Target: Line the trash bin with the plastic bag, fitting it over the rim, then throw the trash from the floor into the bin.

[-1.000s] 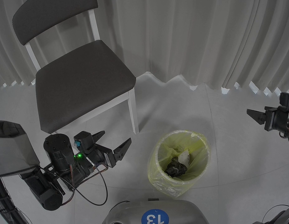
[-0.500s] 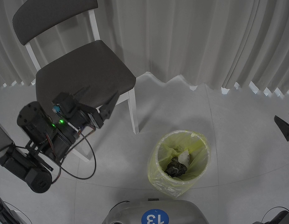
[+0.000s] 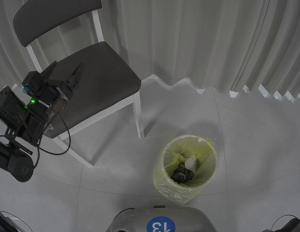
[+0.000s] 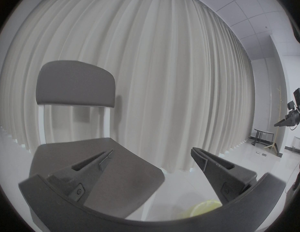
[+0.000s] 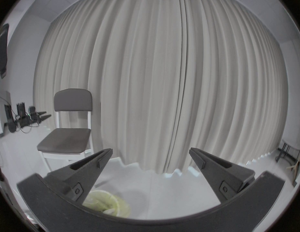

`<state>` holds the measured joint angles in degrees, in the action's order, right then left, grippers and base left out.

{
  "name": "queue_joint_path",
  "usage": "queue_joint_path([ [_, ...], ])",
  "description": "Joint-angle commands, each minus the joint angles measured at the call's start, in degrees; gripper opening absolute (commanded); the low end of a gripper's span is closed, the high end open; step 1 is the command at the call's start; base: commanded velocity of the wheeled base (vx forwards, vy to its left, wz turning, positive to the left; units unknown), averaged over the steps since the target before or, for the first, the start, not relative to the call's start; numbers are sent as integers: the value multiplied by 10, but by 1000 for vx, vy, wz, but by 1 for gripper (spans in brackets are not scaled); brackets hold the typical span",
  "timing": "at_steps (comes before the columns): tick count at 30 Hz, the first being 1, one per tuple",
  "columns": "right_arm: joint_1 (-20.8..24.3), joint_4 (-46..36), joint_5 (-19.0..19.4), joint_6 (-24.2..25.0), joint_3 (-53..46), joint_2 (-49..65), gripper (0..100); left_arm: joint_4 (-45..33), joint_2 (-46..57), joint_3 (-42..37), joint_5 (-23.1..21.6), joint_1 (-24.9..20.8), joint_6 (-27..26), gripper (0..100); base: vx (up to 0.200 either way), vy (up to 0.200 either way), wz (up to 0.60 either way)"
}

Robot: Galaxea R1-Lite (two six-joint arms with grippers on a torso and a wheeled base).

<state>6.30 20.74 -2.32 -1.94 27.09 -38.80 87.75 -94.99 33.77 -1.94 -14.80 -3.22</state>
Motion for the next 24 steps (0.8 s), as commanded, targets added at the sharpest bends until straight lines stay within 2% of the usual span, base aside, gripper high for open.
queue_joint_path([
  [1, -23, 13, -1, -29, 45, 18, 100, -9, 44, 30, -2, 94, -25, 100, 0, 0, 0],
  [3, -36, 24, -2, -48, 53, 18, 100, -24, 56, 36, 5, 113, -30, 100, 0, 0, 0],
  [6, -53, 43, -2, -80, 53, 18, 100, -55, 95, 27, 11, 117, -30, 100, 0, 0, 0],
  [7, -68, 70, -3, -109, 46, 19, 100, -108, 144, 23, 23, 113, -24, 100, 0, 0, 0],
  [9, -75, 102, -3, -128, 41, 19, 100, -182, 200, 22, 38, 108, -19, 100, 0, 0, 0],
  [10, -75, 105, -3, -130, 41, 19, 100, -190, 205, 22, 40, 107, -19, 100, 0, 0, 0],
  [11, -75, 139, -3, -148, 41, 17, 100, -304, 275, 24, 52, 86, -4, 100, 0, 0, 0],
  [14, -75, 186, -3, -174, 44, 18, 100, -478, 374, 35, 62, 38, 15, 100, 0, 0, 0],
  [15, -75, 206, -3, -189, 45, 19, 100, -558, 423, 44, 62, 12, 19, 100, 0, 0, 0],
  [16, -75, 220, -3, -199, 45, 22, 100, -613, 456, 49, 62, -5, 19, 100, 0, 0, 0],
  [18, -75, 238, -2, -211, 47, 29, 100, -684, 504, 51, 58, -1, 18, 100, 0, 0, 0],
  [21, -75, 243, 5, -220, 48, 44, 100, -721, 556, 47, 54, 29, 15, 100, 0, 0, 0],
  [24, -72, 237, 6, -220, 59, 51, 100, -754, 591, 63, 50, 31, 12, 100, 0, 0, 0],
])
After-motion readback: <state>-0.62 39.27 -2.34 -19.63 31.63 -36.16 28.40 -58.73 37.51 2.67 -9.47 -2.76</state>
